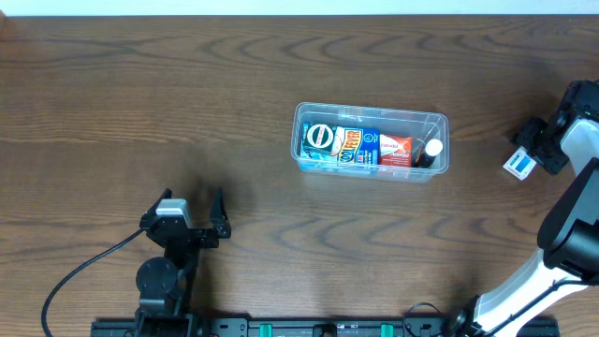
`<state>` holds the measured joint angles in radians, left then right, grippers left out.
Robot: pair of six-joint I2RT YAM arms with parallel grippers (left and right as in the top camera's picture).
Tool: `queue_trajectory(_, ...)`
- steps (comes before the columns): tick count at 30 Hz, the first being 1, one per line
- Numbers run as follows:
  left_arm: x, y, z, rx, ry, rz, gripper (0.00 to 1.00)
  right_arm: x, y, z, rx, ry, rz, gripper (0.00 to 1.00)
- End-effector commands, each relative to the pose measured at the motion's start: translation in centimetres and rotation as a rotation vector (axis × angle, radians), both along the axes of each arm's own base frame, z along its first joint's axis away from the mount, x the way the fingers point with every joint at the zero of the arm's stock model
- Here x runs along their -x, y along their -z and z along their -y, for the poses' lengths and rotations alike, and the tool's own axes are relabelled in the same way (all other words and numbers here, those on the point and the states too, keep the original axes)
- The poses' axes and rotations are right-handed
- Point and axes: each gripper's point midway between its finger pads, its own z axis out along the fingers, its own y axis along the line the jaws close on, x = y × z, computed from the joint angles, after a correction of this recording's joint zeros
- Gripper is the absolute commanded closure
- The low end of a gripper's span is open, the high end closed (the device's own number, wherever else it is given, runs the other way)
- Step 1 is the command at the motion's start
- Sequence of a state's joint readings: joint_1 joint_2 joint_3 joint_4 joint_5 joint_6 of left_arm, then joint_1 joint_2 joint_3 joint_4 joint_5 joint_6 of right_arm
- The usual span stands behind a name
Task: Pack container
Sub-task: 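Close the right gripper on the white-green Panadol box and lift it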
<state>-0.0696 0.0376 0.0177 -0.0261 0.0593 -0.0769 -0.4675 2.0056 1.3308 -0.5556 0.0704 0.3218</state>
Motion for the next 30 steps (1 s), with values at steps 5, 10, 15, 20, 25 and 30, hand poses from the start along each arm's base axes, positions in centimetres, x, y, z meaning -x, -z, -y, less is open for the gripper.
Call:
queue_trajectory(5,0.14,1.64,0.00,-0.018,0.000,-0.052,0.02,0.09,0.58,-0.30,-0.008,-0.010,-0.011,0.37)
queue_trajectory(10,0.14,1.64,-0.01,-0.018,0.000,-0.052,0.02,0.16,0.61,-0.33,-0.009,-0.010,-0.015,0.38)
queue_trajectory(15,0.14,1.64,0.00,-0.018,0.000,-0.052,0.02,0.27,0.67,-0.39,-0.011,-0.010,-0.019,0.40)
queue_trajectory(20,0.14,1.64,-0.01,-0.018,0.000,-0.052,0.02,0.49,0.85,-0.41,-0.010,-0.007,-0.025,0.37)
queue_trajectory(25,0.14,1.64,0.00,-0.018,0.000,-0.052,0.02,0.62,1.13,-0.40,-0.007,-0.006,-0.025,0.30)
queue_trajectory(30,0.14,1.64,0.00,-0.018,0.000,-0.052,0.02,0.69,1.17,-0.46,-0.009,-0.007,-0.028,0.36)
